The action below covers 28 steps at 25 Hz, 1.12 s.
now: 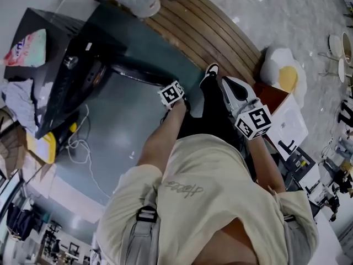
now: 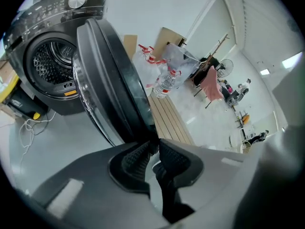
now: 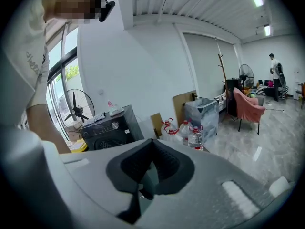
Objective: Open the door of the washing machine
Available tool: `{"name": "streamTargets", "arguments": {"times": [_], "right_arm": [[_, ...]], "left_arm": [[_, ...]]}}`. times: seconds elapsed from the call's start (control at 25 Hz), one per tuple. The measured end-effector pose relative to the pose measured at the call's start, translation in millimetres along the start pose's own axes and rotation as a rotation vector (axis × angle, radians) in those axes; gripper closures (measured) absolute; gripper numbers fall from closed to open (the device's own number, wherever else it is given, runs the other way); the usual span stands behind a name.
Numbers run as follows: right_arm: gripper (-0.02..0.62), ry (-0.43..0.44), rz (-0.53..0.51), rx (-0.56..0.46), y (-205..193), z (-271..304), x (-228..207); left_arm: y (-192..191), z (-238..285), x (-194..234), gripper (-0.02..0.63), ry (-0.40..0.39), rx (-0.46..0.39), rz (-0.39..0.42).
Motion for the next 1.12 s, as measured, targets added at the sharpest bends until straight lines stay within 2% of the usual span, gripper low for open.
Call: {"name": "streamTargets", "arguments": {"times": [0.16, 0.28, 0.56, 0.84, 0.92, 1.12], "right_arm": [[0.594, 0.054, -0.005, 0.014, 8.0, 18.1, -22.9], [0.594, 0.093, 0.000, 0.035, 15.1, 31.2, -44.4], [0.594, 0.166, 0.012, 0.064, 35.3, 73.9, -102.9], [0.594, 0.244, -0.004, 0.108, 35.0, 113.5, -151.9], [0.594, 0.257, -0.020, 0.120, 35.4, 124.2, -162.4], [0.594, 0.233, 0.014, 0.148, 33.5, 138.4, -194.0]], "left_arm": [[2.4, 8.2, -17.7, 0.525, 0.013, 0.032, -0.060], [21.1, 17.7, -25.9, 0.527, 0.038, -0.043, -0.021], [47.9, 35.2, -50.2, 0.532, 0.066, -0.041, -0.085], [78.6, 59.9, -74.7, 0.554, 0.070, -0.044, -0.080], [88.7, 64.1, -78.8, 0.588, 0.076, -0.061, -0.063], [108.7, 80.5, -91.7, 0.589, 0.058, -0.079, -0.071]]}}
Point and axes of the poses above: the fingertips, and each gripper's own axes: z forward along the fingers, x to its left, y out of its top, the point moved 7 cm from there along -z, backward along the fingers, and after that the axes turned 12 degrees about -x, right-handed, at the moved point
